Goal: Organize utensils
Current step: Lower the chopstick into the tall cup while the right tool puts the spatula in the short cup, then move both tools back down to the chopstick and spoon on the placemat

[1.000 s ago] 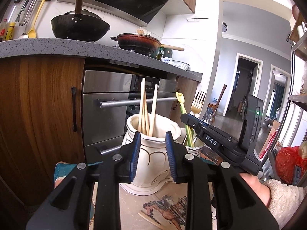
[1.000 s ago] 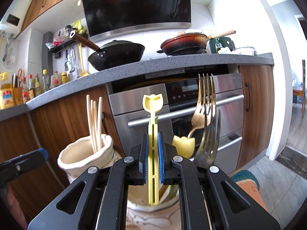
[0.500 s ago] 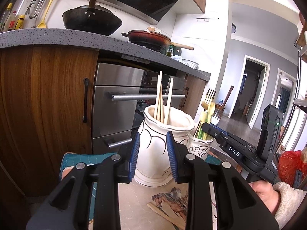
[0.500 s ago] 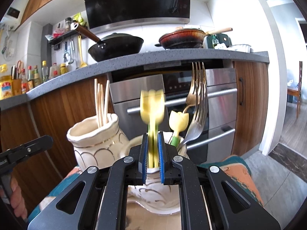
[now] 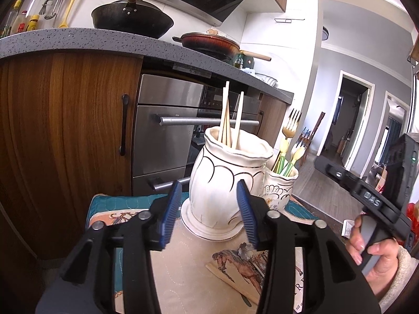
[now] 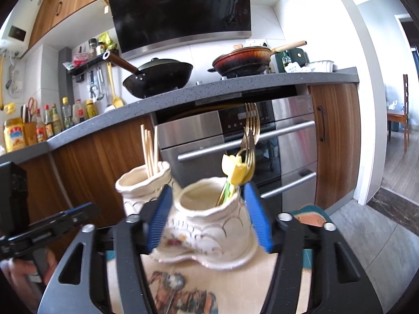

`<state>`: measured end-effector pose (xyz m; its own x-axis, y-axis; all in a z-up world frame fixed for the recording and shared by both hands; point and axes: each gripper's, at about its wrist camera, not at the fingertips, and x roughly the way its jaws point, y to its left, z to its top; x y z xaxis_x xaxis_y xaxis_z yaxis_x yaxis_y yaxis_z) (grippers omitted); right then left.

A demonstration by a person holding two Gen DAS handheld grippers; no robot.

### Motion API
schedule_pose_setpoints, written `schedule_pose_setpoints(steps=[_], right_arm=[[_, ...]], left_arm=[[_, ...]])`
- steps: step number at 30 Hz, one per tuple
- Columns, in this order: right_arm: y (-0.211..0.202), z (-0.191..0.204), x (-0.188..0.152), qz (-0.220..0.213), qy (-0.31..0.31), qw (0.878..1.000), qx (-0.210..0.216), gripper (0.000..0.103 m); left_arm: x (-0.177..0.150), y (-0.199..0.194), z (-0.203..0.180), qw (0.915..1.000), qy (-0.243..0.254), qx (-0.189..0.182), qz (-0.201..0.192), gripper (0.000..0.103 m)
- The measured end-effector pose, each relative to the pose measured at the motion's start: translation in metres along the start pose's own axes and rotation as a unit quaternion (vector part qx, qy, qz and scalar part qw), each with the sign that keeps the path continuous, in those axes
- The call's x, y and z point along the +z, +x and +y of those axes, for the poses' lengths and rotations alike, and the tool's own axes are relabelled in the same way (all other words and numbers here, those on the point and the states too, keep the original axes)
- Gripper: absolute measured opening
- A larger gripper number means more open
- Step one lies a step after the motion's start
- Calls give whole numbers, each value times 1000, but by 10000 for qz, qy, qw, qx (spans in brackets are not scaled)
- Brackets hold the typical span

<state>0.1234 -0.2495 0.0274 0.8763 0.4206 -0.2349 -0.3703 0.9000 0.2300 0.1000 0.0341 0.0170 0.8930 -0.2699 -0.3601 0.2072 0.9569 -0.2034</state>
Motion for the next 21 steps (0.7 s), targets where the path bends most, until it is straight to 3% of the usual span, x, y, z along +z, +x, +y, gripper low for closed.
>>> schedule_pose_setpoints(steps=[5, 10, 21], right_arm=[[-12, -4, -13, 406, 77, 9991, 40, 78], [-16, 9, -30, 1005, -199, 9945, 197, 83], [-6, 63, -71, 1991, -1289, 9701, 518, 87]], left_arm=[[-8, -6, -4, 9998, 70, 184, 14, 73], [-20, -12, -4, 9994, 53, 295, 146, 91], [-38, -20, -2, 9973, 180, 576, 421, 97]])
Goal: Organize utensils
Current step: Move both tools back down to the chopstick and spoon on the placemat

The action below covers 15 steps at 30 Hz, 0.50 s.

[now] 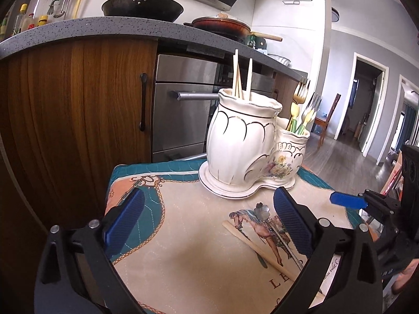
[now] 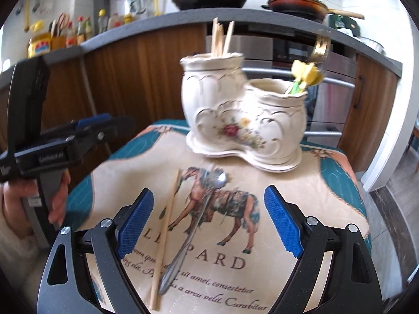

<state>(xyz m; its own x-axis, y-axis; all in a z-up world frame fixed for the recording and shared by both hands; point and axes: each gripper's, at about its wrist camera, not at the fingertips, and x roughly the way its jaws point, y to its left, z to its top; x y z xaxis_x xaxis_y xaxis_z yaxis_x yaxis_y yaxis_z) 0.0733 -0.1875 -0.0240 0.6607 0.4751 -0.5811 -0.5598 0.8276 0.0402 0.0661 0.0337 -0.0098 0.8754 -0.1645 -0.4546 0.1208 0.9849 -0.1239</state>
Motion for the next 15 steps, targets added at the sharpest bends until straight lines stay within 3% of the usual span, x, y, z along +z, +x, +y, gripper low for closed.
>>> schedule_pose_setpoints(steps=[8, 15], right_arm=[[20, 35, -6, 452, -574, 9971, 195, 73], [27, 25, -8, 754, -495, 9958, 153, 73]], left_arm=[[0, 8, 12, 9997, -165, 71, 165, 97], [-3, 16, 11, 9984, -225, -60, 511, 97]])
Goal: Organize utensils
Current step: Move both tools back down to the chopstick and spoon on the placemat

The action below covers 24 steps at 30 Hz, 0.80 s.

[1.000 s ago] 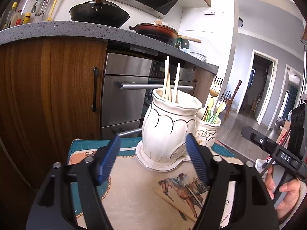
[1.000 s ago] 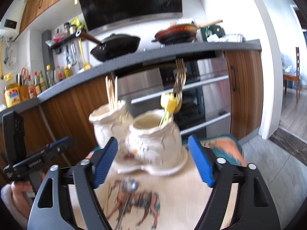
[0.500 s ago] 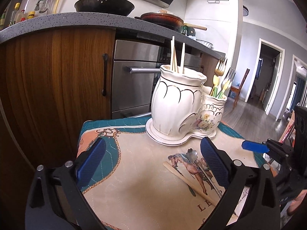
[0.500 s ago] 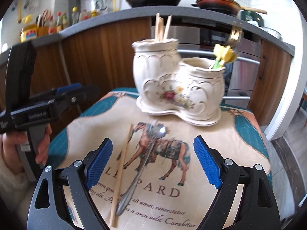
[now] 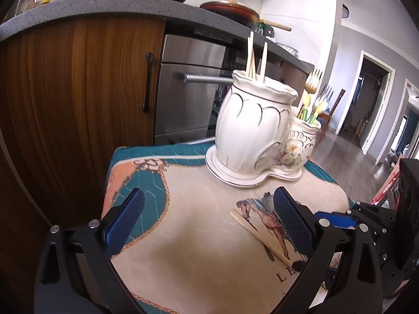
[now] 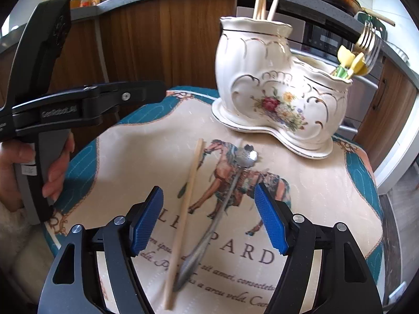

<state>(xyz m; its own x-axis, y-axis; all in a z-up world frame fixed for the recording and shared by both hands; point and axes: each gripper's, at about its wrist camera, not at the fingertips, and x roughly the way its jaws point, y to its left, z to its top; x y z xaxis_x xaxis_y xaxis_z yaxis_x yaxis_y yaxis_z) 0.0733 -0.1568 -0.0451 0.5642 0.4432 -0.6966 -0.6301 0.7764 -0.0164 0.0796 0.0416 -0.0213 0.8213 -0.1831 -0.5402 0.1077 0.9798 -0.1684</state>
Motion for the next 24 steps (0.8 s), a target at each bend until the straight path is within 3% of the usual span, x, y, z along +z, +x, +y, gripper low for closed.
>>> schedule_pose_setpoints(steps=[7, 10, 15, 19, 22, 23, 24], right_arm=[[-13, -42, 1, -27, 496, 9986, -183, 73], [-11, -53, 0, -11, 681, 9970, -367, 73], [-6, -60, -2, 67, 704, 9950, -706, 73], [-8, -62, -3, 40, 767, 9949, -648, 73], [-6, -58, -3, 55, 710, 9956, -614, 73], [-5, -56, -4, 60, 683, 9959, -598, 73], [-5, -54, -3, 63, 653, 9961, -588, 73]], left_arm=[[-9, 13, -17, 9982, 317, -66, 497, 93], [-15, 21, -26, 9954, 260, -265, 880, 81], [-32, 35, -57, 9870, 615, -370, 1436, 61], [-40, 42, -69, 9831, 617, -438, 1670, 52], [-45, 44, -78, 9819, 865, -211, 1669, 47], [-45, 45, -78, 9816, 932, -148, 1660, 44], [-45, 45, -78, 9813, 993, -90, 1645, 35]])
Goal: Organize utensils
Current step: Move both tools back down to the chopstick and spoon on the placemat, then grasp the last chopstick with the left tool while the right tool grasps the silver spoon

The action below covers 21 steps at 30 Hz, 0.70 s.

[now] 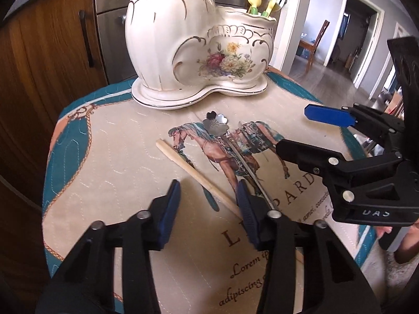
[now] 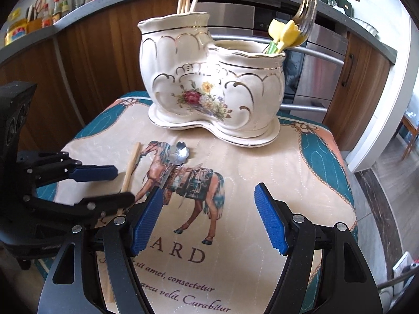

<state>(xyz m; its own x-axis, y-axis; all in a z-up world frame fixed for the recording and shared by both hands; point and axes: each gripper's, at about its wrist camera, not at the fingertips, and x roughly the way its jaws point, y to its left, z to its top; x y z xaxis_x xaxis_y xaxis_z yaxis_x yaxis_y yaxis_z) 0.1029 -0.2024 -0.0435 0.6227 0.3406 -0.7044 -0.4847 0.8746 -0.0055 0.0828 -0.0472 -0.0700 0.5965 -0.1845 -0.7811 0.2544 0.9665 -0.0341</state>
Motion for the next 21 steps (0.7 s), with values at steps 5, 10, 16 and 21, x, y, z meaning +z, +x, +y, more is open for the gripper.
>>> schedule_pose_setpoints(steps=[5, 10, 16, 21], right_arm=[[1, 6, -1, 20, -67, 10000, 38, 73], [3, 10, -1, 41, -105, 9999, 105, 73], [4, 16, -3, 117, -188, 9994, 254, 71], [14, 33, -5, 358, -252, 9979, 468, 42]], left_arm=[[3, 0, 10, 10000, -14, -94, 3, 14], [7, -4, 22, 9997, -86, -181, -103, 3], [4, -8, 20, 9994, 135, -299, 147, 2], [1, -7, 15, 9991, 337, -125, 206, 6]])
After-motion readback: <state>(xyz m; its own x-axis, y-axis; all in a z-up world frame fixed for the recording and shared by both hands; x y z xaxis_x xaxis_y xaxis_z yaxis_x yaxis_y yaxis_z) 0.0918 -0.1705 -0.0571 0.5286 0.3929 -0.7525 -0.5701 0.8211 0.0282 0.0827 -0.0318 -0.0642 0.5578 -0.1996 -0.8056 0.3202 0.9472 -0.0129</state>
